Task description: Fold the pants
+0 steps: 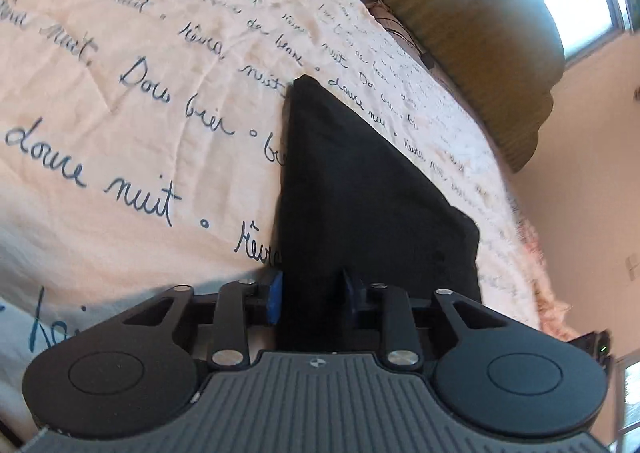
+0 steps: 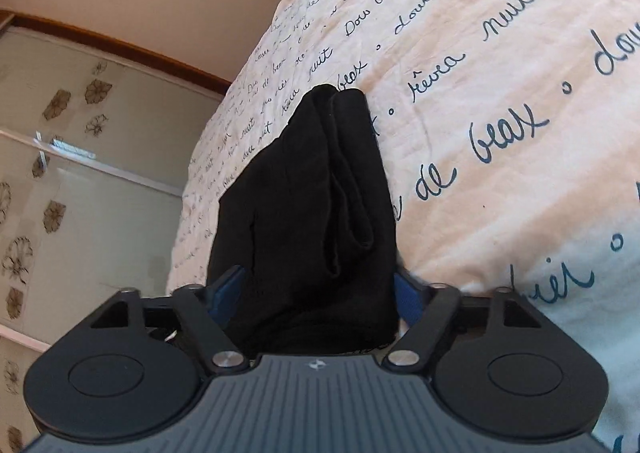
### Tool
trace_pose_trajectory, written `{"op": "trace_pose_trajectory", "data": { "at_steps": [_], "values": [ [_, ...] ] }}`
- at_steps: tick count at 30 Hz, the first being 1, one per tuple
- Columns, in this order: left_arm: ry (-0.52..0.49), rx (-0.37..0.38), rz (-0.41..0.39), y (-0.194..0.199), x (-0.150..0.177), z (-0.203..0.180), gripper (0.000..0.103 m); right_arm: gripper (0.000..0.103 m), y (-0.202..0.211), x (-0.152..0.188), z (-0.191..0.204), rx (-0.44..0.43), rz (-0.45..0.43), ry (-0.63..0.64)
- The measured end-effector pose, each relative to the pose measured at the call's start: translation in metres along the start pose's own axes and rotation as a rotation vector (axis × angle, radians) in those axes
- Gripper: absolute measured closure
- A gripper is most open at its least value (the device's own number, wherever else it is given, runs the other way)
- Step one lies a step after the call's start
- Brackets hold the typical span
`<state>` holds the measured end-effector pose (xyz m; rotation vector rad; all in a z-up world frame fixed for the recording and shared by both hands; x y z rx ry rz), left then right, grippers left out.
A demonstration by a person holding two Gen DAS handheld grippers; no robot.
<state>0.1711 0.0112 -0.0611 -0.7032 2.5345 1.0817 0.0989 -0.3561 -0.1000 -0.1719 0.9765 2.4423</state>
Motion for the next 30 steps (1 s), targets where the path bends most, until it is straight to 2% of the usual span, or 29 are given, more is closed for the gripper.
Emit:
{"op": "trace_pose_trajectory", "data": {
  "at_steps": [3, 5, 7, 9, 11, 14, 17, 18, 20, 22, 24, 26, 28, 30],
  "values": [
    [-0.143, -0.093, -0.006, 0.000, 0.003, -0.016, 0.074, 0.074, 0.005, 0.004, 0.000, 0.039, -0.006, 0.062],
    [-0.257, -0.158, -0.008, 0.000, 0.005, -0.027, 0.076, 0.074, 0.009, 0.006, 0.005, 0.101, -0.017, 0.141],
    [-0.349, -0.202, -0.008, -0.002, 0.009, -0.033, 0.076, 0.080, 0.012, 0.010, 0.009, 0.187, -0.034, 0.236],
    [-0.394, -0.219, -0.005, -0.008, 0.013, -0.030, 0.076, 0.080, 0.011, 0.016, 0.011, 0.230, -0.043, 0.296],
    [-0.378, -0.200, -0.035, -0.011, 0.017, -0.022, 0.076, 0.080, 0.007, 0.019, 0.007, 0.221, -0.053, 0.282],
    [-0.420, -0.188, -0.068, -0.010, 0.019, -0.022, 0.074, 0.081, 0.007, 0.019, 0.006, 0.215, -0.077, 0.282],
    [-0.496, -0.209, -0.125, 0.002, 0.018, -0.028, 0.061, 0.080, 0.013, 0.016, 0.004, 0.205, -0.087, 0.247],
    [-0.522, -0.236, -0.153, 0.011, 0.018, -0.031, 0.052, 0.078, 0.019, 0.014, 0.002, 0.203, -0.098, 0.217],
    [-0.562, -0.264, -0.218, 0.032, 0.019, -0.039, 0.052, 0.076, 0.037, 0.013, 0.000, 0.205, -0.152, 0.167],
    [-0.577, -0.237, -0.255, 0.051, 0.025, -0.049, 0.051, 0.072, 0.056, 0.016, 0.003, 0.190, -0.216, 0.144],
    [-0.536, -0.195, -0.263, 0.059, 0.035, -0.060, 0.051, 0.050, 0.068, 0.024, 0.011, 0.196, -0.275, 0.156],
    [-0.512, -0.159, -0.249, 0.057, 0.051, -0.071, 0.050, 0.033, 0.070, 0.038, 0.028, 0.245, -0.319, 0.230],
    [-0.538, -0.135, -0.215, 0.046, 0.072, -0.085, 0.049, 0.033, 0.065, 0.053, 0.048, 0.295, -0.338, 0.339],
    [-0.586, -0.177, -0.187, 0.033, 0.092, -0.092, 0.049, 0.033, 0.051, 0.069, 0.065, 0.356, -0.321, 0.431]
  ]
}}
Point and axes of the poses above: each gripper's, at about its wrist camera, not at the fingertips, and y roughly against the way its jaws point, z to its left, x to its underside, the point moved 9 cm from there along -y, roughly the way its jaws point, and after that the axes turned 7 degrees about x, right-handed, at the moved point
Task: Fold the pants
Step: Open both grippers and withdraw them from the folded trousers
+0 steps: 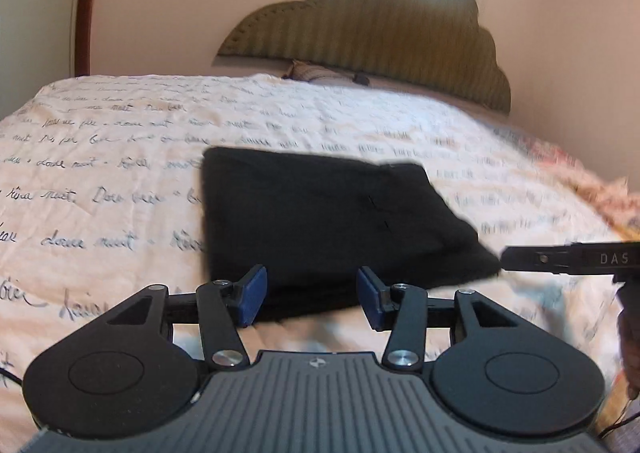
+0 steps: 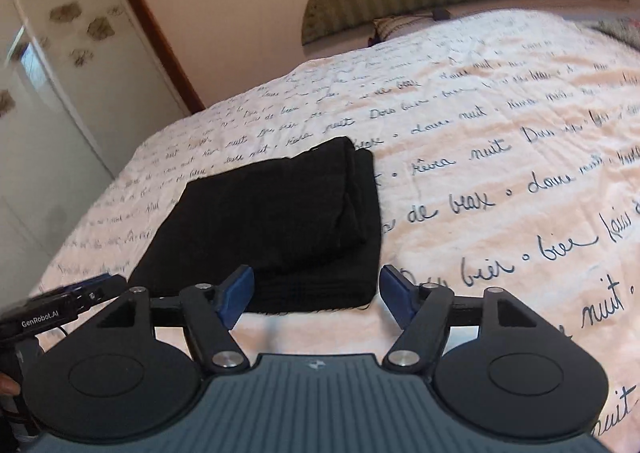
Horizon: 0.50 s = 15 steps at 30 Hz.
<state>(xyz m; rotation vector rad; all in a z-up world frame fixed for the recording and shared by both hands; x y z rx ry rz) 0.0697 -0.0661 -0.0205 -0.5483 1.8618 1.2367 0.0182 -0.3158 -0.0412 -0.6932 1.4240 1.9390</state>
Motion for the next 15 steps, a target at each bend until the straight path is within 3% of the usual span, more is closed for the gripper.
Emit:
{"op": "trace_pose_trajectory", "data": {
  "at_steps": [3, 7, 11, 15],
  "values": [
    [-0.032, -0.013, 0.065, -0.014, 0.019, -0.012, 0.048, 0.035, -0.011, 0.019, 0.023, 0.039, 0.050, 0.102],
    [-0.002, -0.049, 0.080, -0.026, 0.034, -0.002, 0.044, 0.033, -0.027, 0.036, 0.024, 0.097, 0.082, 0.076],
    [-0.032, -0.104, 0.066, -0.025, 0.039, -0.003, 0.044, 0.005, -0.039, 0.048, 0.037, 0.129, 0.052, 0.091],
    [0.001, -0.092, 0.047, -0.022, 0.039, 0.002, 0.042, 0.002, -0.040, 0.053, 0.038, 0.153, -0.024, 0.101]
  ]
}}
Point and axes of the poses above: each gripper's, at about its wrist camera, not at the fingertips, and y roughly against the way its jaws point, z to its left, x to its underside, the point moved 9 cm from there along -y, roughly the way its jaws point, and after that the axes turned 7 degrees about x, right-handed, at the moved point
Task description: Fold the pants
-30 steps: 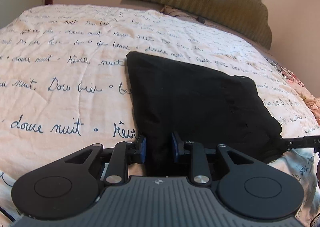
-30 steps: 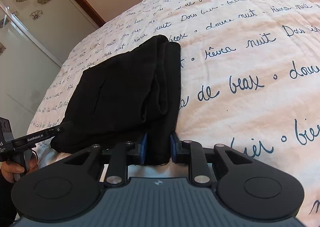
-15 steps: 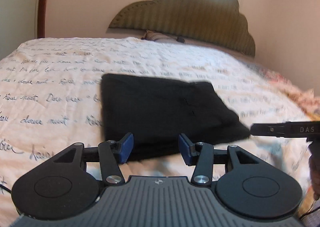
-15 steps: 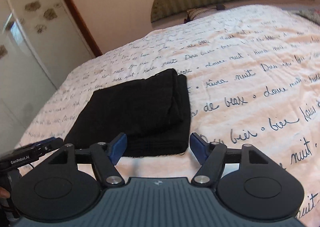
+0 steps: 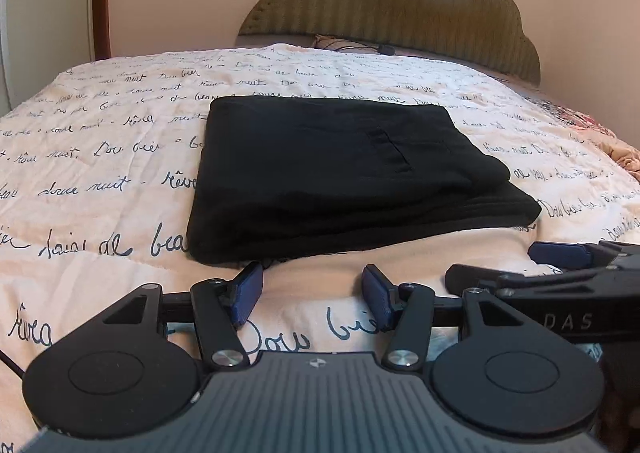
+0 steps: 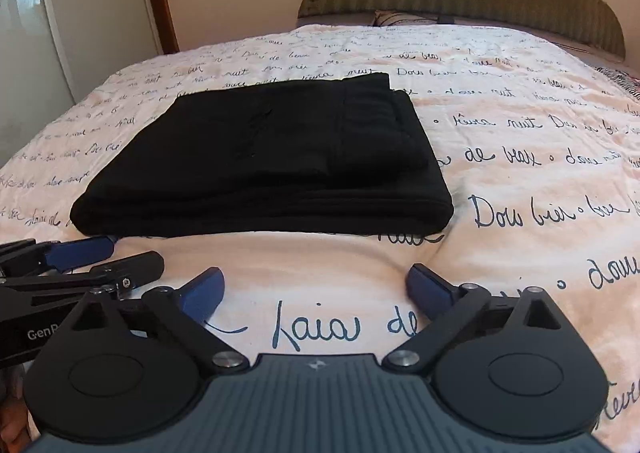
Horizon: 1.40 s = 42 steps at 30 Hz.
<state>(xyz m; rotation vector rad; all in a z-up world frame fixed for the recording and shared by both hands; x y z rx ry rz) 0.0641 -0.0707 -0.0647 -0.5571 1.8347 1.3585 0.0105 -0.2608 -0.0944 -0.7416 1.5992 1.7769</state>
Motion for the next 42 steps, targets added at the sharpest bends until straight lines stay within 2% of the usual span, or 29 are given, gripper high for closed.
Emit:
{"op": "trace_pose_trajectory", "data": {
  "at_steps": [4, 12, 36, 42],
  "values": [
    [-0.006, 0.000, -0.017, 0.001, 0.002, -0.001, 0.041, 0.002, 0.002, 0.003, 0.002, 0.015, -0.032, 0.026],
    [0.052, 0.024, -0.053, 0.006, 0.003, 0.005, 0.042, 0.002, 0.002, 0.004, 0.004, 0.039, -0.055, 0.037],
    [0.017, -0.024, -0.054, 0.006, 0.005, 0.004, 0.040, 0.001, 0.000, 0.004, 0.002, 0.033, -0.056, 0.028],
    [0.012, -0.076, -0.072, 0.011, 0.006, 0.006, 0.036, 0.001, 0.001, 0.005, 0.002, 0.035, -0.062, 0.023]
  ]
}}
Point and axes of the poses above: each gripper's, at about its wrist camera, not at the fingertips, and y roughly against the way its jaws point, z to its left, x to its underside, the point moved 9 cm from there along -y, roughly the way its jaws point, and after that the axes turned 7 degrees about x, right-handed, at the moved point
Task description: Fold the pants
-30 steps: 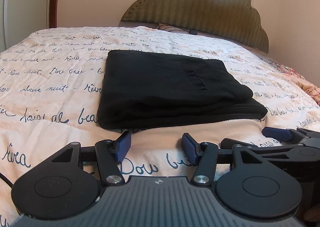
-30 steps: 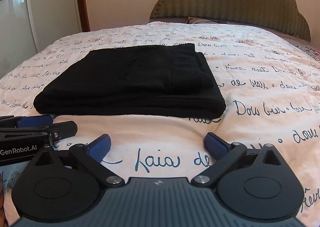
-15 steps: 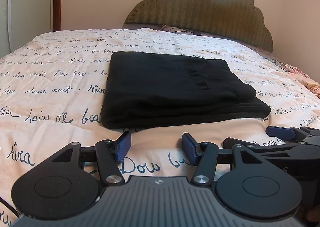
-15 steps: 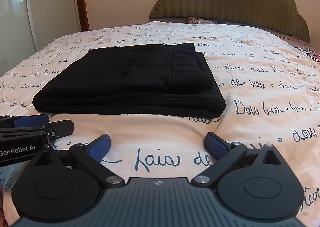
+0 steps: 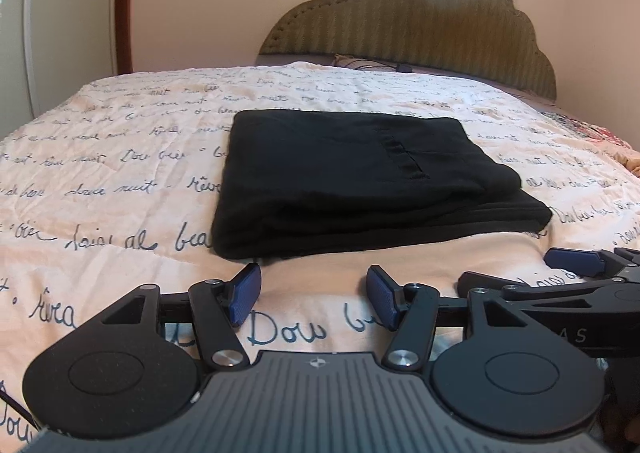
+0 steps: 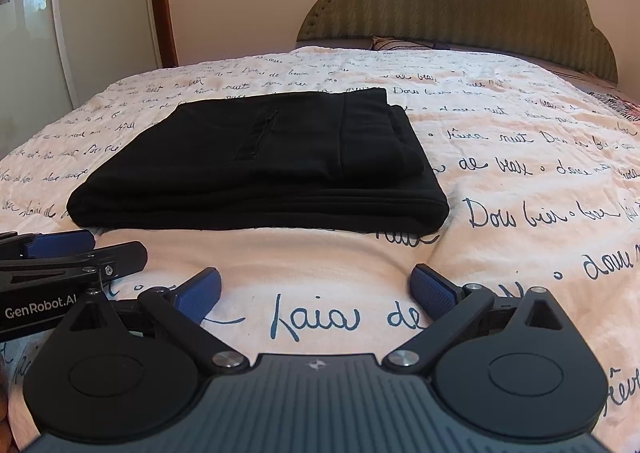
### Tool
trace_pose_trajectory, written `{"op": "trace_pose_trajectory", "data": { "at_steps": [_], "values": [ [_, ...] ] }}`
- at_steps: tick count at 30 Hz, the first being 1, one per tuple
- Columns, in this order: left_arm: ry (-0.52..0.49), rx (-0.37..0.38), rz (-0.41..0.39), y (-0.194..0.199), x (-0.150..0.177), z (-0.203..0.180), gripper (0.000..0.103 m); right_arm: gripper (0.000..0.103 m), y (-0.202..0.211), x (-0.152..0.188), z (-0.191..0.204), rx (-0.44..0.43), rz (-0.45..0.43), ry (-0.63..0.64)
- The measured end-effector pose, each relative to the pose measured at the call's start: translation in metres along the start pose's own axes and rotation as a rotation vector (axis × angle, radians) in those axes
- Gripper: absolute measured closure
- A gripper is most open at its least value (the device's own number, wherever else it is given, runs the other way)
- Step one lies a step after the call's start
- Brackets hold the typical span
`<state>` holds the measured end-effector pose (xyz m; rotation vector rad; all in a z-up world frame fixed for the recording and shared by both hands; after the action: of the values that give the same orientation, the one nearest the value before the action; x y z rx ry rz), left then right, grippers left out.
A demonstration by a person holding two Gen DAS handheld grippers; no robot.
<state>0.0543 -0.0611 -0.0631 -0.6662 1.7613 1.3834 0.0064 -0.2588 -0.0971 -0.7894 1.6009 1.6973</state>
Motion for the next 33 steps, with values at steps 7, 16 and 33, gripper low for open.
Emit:
{"op": "trace_pose_trajectory", "data": {
  "at_steps": [7, 16, 33],
  "values": [
    [0.014, 0.018, 0.013, -0.002, -0.002, 0.002, 0.032, 0.001, 0.000, 0.000, 0.000, -0.002, 0.000, -0.003],
    [0.005, 0.012, 0.022, -0.004, -0.005, 0.005, 0.023, 0.001, 0.000, 0.000, -0.001, -0.003, 0.001, -0.008],
    [-0.001, -0.089, 0.062, -0.009, -0.004, 0.016, 0.000, 0.001, 0.001, -0.001, -0.002, -0.011, -0.004, -0.018]
  ]
}}
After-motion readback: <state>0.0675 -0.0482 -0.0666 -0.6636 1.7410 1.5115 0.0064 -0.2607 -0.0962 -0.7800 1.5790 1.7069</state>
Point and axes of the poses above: each gripper's, at about its wrist camera, not at the fingertips, and y roughly against the way its jaws point, z to its left, x to its underside, the point moved 9 cm from there along -y, roughly the way its jaws point, and after that the axes turned 7 degrees about x, right-handed, at the moved point
